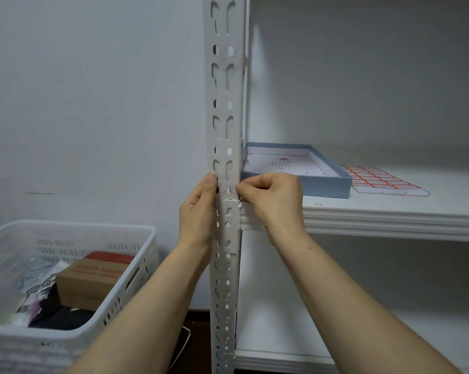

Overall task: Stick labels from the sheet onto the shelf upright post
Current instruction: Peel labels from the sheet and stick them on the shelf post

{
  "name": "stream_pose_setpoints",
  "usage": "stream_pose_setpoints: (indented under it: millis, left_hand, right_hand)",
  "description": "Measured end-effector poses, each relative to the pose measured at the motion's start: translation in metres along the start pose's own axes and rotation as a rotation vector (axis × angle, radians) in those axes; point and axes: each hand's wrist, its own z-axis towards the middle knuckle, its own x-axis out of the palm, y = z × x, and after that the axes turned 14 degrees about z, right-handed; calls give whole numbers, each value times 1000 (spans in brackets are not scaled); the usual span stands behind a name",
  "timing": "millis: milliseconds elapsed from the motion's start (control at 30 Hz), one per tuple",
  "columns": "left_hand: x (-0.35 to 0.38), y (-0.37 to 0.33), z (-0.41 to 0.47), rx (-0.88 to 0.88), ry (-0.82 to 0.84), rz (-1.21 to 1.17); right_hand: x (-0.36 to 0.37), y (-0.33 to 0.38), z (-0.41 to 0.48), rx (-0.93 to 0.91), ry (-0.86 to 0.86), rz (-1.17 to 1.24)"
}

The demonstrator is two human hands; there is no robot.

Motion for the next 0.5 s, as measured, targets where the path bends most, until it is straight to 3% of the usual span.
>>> stream_pose_setpoints:
  millis: [333, 500]
  left_hand:
    - [1, 2, 0, 25, 36, -45]
    - [1, 3, 0, 14, 28, -35]
  right_hand:
    - [5, 9, -10, -98, -43, -176]
    - [1, 6, -6, -43, -34, -111]
